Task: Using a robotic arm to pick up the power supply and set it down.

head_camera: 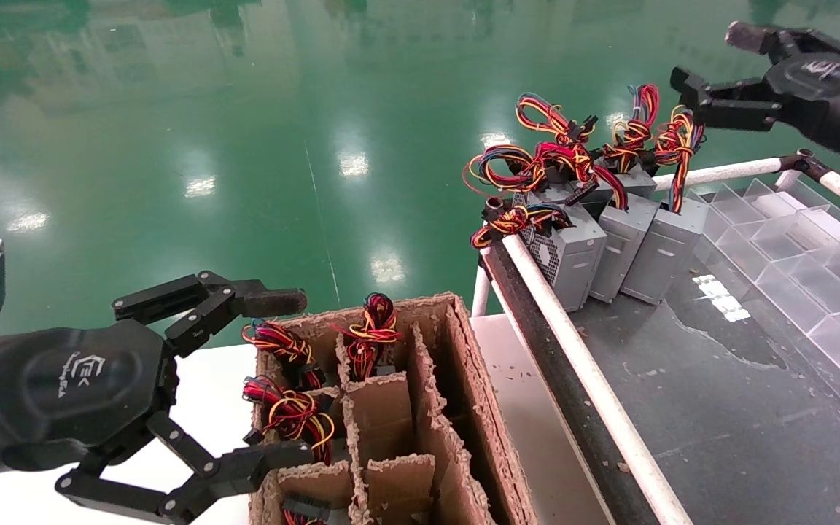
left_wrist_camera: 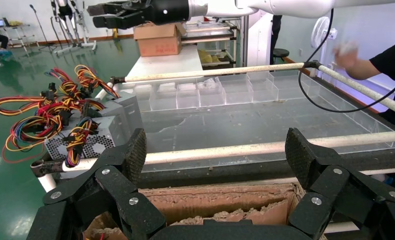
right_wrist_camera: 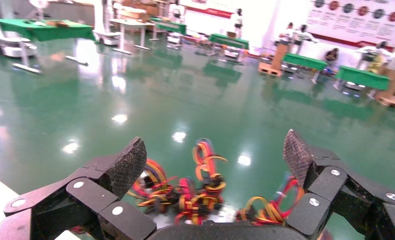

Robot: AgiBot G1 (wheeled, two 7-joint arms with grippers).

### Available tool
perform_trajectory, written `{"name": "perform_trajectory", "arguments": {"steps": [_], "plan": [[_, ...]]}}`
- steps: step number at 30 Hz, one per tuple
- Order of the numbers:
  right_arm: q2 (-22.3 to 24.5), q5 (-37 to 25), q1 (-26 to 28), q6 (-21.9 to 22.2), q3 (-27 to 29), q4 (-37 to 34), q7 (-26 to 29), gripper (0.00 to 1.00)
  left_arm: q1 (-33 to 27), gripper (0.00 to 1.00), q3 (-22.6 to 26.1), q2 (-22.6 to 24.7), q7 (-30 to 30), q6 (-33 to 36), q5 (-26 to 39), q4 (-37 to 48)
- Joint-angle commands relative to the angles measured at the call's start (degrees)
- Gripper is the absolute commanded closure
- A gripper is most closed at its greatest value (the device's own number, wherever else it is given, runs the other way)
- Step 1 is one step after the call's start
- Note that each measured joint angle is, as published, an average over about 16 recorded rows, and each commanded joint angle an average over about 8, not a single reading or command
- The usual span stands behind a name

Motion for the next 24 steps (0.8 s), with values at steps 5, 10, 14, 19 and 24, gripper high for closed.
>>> {"name": "perform_trajectory", "arguments": {"steps": [5,10,14,19,24], "plan": [[1.6,0.8,-4.2,-1.8,1.6,6.9,2.6,0.0,0.0,0.0,0.0,0.0,0.0,0.0,0.0,0.0],[2.9,1.6,-7.7,-3.4,2.9,12.7,4.9,0.0,0.0,0.0,0.0,0.0,0.0,0.0,0.0,0.0],[3.9,2.1,-10.5,-4.6,4.0,17.3,6.6,0.0,0.0,0.0,0.0,0.0,0.0,0.0,0.0,0.0],[5.2,2.8,-14.1,-6.2,5.4,23.2,8.9,0.0,0.0,0.0,0.0,0.0,0.0,0.0,0.0,0.0],[6.6,3.6,-17.6,-7.7,6.7,29.0,11.1,0.0,0.0,0.0,0.0,0.0,0.0,0.0,0.0,0.0]]}}
